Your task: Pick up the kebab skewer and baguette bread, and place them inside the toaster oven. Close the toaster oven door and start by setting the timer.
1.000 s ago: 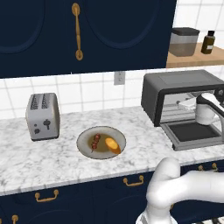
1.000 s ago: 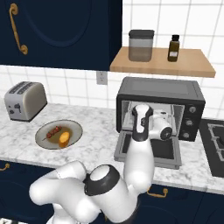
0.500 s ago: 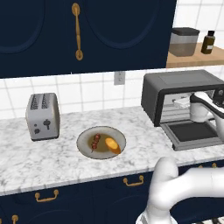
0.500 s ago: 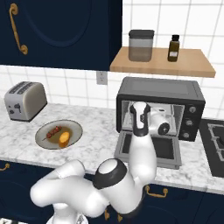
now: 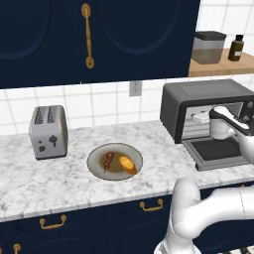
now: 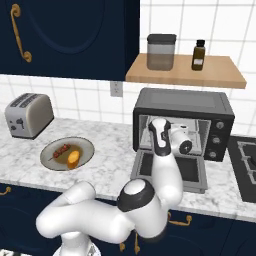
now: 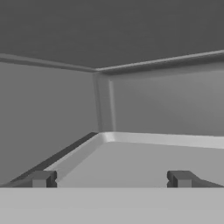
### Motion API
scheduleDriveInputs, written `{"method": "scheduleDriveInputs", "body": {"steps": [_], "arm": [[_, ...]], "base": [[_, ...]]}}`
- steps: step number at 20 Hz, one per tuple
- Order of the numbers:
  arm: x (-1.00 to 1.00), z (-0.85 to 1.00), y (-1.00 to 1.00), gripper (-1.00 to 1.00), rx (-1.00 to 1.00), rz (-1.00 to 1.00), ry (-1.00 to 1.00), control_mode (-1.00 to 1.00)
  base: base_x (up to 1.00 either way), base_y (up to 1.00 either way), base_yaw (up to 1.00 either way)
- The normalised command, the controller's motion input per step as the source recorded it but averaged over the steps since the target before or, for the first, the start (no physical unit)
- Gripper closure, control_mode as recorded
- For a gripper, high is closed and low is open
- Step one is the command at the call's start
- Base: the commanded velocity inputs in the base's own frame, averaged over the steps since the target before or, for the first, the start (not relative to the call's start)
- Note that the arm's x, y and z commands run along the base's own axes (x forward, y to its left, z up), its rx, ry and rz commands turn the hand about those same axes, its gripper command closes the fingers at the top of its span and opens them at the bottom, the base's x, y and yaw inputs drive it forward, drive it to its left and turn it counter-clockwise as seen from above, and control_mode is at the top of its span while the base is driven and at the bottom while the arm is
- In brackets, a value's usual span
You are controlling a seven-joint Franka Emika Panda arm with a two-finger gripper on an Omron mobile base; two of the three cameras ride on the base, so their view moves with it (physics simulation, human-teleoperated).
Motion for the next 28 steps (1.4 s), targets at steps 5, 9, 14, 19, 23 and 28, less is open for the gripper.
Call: {"method": "scheduleDriveInputs", "body": {"steps": [5, 9, 14, 19, 23, 28], "arm": [[0.06, -0.34, -0.03, -1.0, 0.0, -0.01, 0.07, -1.0], [0.0, -0.31, -0.07, -1.0, 0.0, -0.03, 0.15, -1.0], [-0.54, -0.51, -0.07, -1.0, 0.0, -0.02, 0.13, -1.0], [-0.94, -0.37, -0.25, -1.0, 0.0, 0.0, 0.14, -1.0], [-0.92, -0.15, -0.31, -1.0, 0.0, -0.02, 0.2, -1.0], [-0.77, -0.02, -0.31, -1.0, 0.0, -0.07, 0.28, -1.0]], "base": [[0.0, 0.0, 0.0], [0.0, 0.0, 0.0], [0.0, 0.0, 0.0], [0.0, 0.0, 0.0], [0.0, 0.0, 0.0], [0.0, 0.0, 0.0]]}}
